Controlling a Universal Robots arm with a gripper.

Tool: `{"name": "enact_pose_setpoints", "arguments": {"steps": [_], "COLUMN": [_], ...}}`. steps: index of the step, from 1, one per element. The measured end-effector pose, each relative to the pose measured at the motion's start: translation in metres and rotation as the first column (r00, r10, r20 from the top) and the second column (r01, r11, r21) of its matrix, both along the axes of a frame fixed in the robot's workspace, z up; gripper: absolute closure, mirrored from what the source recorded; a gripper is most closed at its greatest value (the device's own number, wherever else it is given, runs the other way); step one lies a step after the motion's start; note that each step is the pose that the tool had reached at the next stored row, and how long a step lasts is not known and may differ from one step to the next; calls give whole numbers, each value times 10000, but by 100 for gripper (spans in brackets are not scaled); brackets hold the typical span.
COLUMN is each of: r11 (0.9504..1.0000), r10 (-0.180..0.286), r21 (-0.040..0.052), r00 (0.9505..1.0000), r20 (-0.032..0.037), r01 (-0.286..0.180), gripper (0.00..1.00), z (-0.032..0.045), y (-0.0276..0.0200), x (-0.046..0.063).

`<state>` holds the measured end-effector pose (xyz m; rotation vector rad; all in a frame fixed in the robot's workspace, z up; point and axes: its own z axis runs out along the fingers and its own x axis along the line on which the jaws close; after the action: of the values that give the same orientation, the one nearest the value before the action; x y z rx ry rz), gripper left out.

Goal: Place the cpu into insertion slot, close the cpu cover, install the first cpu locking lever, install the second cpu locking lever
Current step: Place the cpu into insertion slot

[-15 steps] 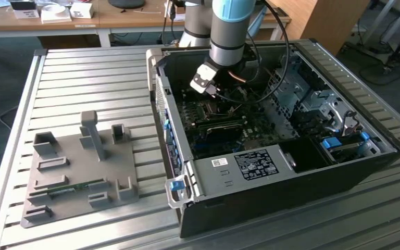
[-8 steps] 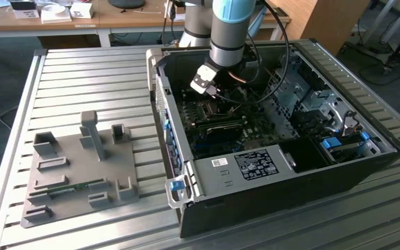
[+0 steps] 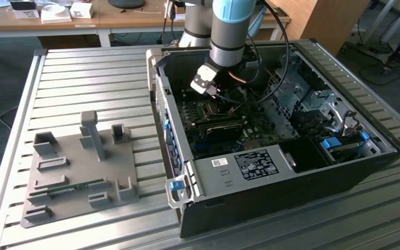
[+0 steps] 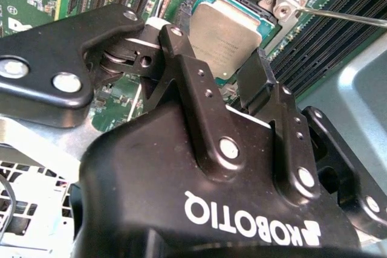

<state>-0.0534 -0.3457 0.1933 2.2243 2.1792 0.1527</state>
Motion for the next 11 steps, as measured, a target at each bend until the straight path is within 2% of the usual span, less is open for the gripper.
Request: {"name": "enact_pose_setpoints", "arguments": {"steps": [11], "r11": [10000], "r10": [1], "r21": [0], "r00": [10000], "r20": [2], "r01": [-1], "gripper": [46], "z": [-5], "y": [0], "x": [21]}}
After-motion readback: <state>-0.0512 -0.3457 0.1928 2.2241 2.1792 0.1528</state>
